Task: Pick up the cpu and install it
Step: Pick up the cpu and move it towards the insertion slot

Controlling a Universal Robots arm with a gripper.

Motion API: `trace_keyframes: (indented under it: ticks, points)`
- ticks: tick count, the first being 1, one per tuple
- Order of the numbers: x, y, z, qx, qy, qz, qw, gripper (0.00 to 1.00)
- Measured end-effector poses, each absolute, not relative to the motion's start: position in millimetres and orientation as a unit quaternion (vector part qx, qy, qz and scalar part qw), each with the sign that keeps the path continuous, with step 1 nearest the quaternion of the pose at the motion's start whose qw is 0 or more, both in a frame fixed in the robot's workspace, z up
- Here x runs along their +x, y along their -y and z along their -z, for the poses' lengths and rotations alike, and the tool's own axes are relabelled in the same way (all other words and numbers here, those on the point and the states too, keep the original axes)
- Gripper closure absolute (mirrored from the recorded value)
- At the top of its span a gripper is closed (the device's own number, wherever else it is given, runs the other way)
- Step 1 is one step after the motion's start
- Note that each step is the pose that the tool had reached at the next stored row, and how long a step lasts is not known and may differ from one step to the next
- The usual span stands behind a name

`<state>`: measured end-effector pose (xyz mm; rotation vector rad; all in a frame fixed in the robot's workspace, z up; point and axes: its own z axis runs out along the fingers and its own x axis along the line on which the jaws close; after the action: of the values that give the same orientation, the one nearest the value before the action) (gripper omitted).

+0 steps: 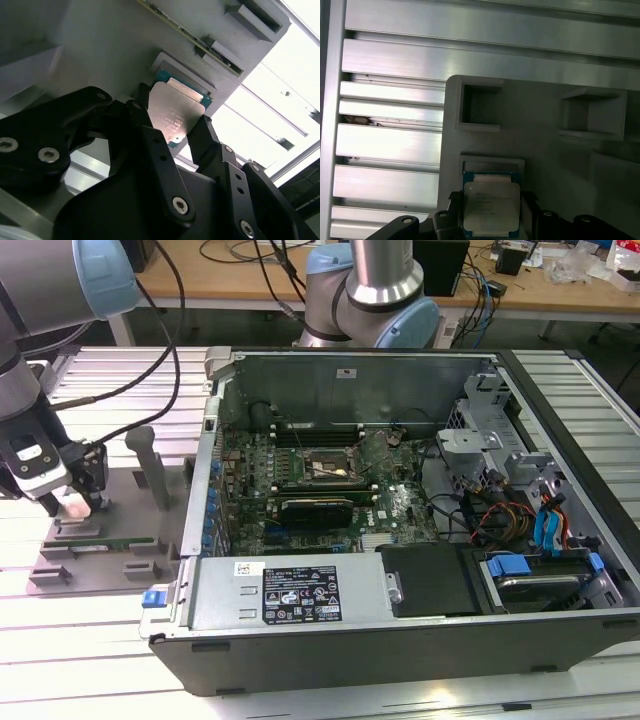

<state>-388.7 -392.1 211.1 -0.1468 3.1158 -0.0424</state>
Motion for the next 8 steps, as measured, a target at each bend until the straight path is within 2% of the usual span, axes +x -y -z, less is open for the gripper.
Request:
trace_keyframes:
  ticks: [8]
  points:
    - [-388.7,392.2,-218.5,-0.047,-0.999,0.014,0.011,0.45]
